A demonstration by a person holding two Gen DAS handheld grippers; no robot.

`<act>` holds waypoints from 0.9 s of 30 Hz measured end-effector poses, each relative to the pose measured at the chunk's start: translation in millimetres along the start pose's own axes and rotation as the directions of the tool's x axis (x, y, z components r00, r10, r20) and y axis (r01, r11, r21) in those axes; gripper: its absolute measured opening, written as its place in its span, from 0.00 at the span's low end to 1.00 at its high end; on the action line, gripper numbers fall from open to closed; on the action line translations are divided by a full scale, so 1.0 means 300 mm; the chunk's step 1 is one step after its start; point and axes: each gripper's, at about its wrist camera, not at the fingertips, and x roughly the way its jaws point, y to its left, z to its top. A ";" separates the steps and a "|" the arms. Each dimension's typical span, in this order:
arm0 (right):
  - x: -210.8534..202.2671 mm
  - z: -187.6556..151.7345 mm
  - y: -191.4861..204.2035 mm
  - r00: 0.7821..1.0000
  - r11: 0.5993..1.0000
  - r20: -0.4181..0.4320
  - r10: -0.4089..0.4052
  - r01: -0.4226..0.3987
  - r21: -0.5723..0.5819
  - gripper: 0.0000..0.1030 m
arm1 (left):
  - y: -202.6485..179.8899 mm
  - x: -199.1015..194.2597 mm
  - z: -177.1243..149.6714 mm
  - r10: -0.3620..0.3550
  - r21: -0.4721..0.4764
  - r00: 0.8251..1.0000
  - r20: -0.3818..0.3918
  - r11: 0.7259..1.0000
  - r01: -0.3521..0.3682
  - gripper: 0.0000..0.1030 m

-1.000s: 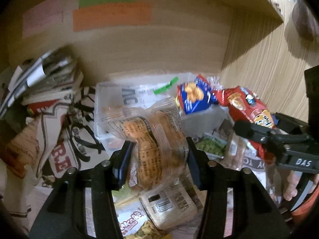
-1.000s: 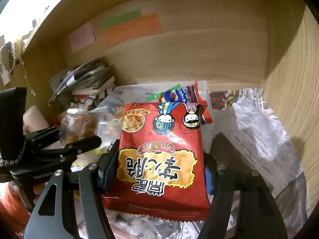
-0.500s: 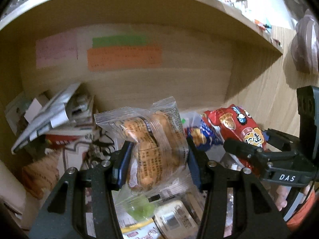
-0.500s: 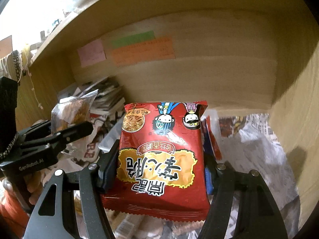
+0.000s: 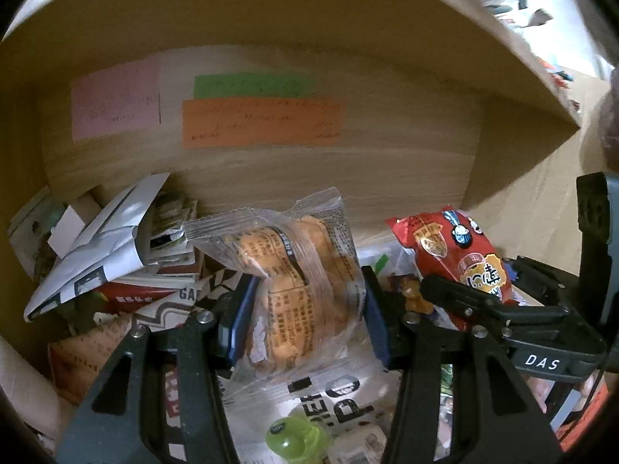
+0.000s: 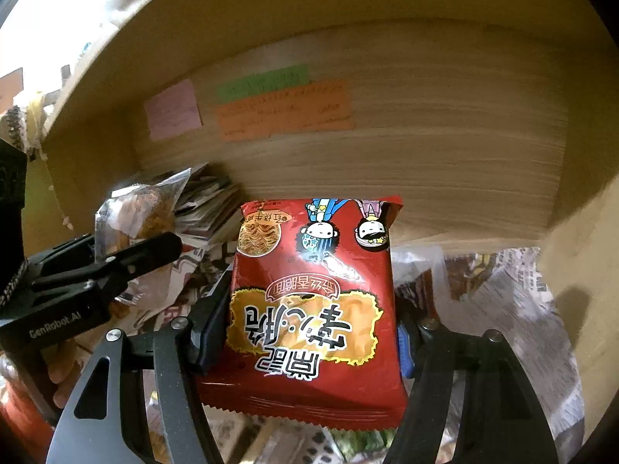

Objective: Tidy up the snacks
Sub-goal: 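Carry the orange bag and red bag into the clear box, release both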

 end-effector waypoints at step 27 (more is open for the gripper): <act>0.304 0.043 -0.050 0.981 0.999 -0.193 -0.032 0.031 -0.011 0.70 | 0.077 0.341 -0.039 -0.013 -0.062 0.974 -0.227 0.998 -0.001 0.51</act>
